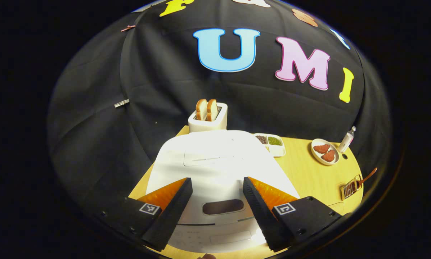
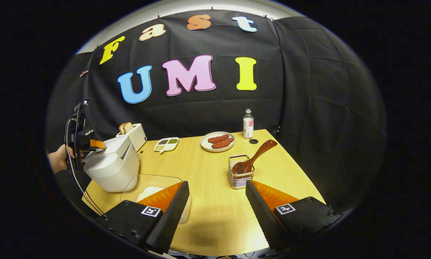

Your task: Close the left gripper, press the button to open the rice cooker; take a wooden spoon from the chopstick holder with the right hand, scoop a spoonful of rice and pour it into the rice cooker, then put the wooden spoon back into the chopstick holder.

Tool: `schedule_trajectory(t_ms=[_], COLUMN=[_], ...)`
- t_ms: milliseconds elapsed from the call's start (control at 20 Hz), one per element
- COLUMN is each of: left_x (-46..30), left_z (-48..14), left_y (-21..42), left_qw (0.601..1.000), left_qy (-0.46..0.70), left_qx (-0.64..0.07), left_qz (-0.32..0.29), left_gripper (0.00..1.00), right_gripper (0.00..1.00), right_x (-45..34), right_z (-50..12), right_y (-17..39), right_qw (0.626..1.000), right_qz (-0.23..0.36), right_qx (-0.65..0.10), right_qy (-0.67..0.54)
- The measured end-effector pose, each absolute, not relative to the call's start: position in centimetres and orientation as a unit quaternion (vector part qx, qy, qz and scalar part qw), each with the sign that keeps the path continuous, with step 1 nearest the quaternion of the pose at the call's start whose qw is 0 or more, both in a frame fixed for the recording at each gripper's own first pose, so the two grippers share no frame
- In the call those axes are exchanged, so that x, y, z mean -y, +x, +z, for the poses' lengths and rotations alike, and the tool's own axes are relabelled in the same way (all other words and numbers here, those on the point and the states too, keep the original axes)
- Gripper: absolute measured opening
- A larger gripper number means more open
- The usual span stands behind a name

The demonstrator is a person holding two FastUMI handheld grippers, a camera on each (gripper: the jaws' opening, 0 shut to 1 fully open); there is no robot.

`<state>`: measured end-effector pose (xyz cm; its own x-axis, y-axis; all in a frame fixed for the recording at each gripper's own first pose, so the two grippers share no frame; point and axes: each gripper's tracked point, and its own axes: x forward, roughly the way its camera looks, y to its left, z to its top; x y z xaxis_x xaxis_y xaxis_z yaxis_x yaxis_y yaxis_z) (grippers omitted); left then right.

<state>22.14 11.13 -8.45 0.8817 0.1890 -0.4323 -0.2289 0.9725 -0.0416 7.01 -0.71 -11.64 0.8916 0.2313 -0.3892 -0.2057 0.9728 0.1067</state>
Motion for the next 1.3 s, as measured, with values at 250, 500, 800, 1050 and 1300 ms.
schedule_trajectory(t_ms=[250,500,800,1050,1300], left_x=[-10.7,-10.7,-8.7,-4.2,-1.8], left_z=[-9.1,-9.1,-1.8,5.9,5.4], left_y=[22.3,22.3,18.5,11.0,3.8], left_qw=[0.975,0.977,0.988,0.996,0.998], left_qy=[-0.04,-0.035,0.012,0.011,-0.03], left_qx=[-0.187,-0.181,-0.094,0.002,0.001], left_qz=[0.115,0.108,0.123,0.083,0.053], left_gripper=[1.0,1.0,0.95,0.94,0.94], right_gripper=[0.99,0.99,0.99,0.99,0.99], right_x=[1.3,1.2,-0.8,-2.3,-2.6], right_z=[-11.6,-11.9,-10.2,-5.0,1.0], right_y=[6.8,7.0,8.2,10.0,9.1], right_qw=[0.973,0.972,0.975,0.984,0.991], right_qz=[0.109,0.108,0.122,0.13,0.115], right_qx=[-0.2,-0.205,-0.182,-0.124,-0.059], right_qy=[0.035,0.043,0.036,0.015,0.014])
